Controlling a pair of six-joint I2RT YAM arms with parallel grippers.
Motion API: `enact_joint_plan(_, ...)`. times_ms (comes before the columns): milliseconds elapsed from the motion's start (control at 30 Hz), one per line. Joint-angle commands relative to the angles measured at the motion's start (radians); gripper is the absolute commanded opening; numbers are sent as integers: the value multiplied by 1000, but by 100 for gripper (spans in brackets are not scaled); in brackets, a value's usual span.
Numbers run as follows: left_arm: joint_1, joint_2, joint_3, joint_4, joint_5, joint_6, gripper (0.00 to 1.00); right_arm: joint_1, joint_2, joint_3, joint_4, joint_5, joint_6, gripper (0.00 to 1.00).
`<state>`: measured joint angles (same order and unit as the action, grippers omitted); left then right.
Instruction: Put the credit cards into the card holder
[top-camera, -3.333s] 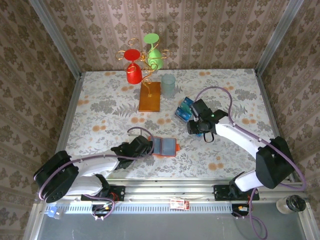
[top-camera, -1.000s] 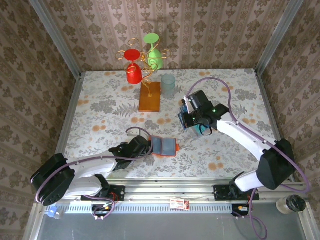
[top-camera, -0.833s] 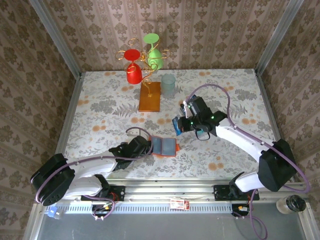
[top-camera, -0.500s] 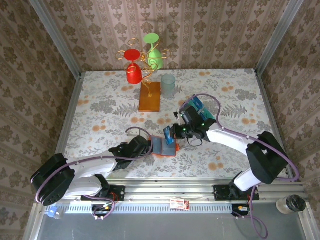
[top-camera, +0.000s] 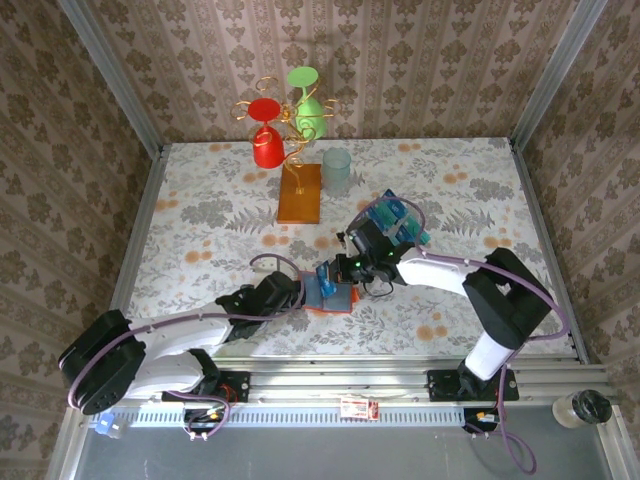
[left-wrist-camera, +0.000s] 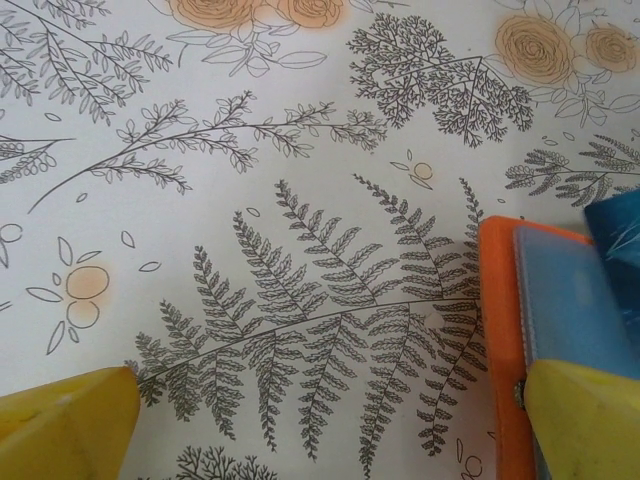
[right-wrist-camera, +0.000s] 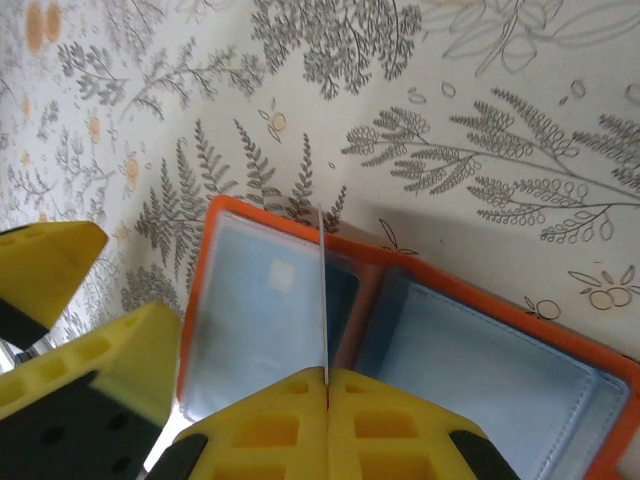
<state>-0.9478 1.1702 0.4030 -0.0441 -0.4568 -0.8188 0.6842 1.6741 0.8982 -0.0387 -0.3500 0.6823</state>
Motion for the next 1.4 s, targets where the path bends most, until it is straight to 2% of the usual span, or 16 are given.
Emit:
enact_joint_plan(0, -3, -30, -16, -46, -28, -17, 100, 11, 38, 14, 31, -42, 8, 0)
enact_joint_plan(267, 2, -45, -12, -48, -19, 3, 100, 12, 77, 21, 28, -67, -8, 0)
enact_joint_plan(900, -7, 108, 20, -2, 13, 35, 100, 12, 67, 30, 19, -81, -13, 0)
enact_joint_plan(1133, -20, 117, 4, -8, 1, 10, 100, 9, 8, 22, 8, -53, -7, 0)
enact_joint_plan(1367, -32, 120, 0, -15, -11, -5, 100, 9, -63, -44, 82, 2, 61, 0)
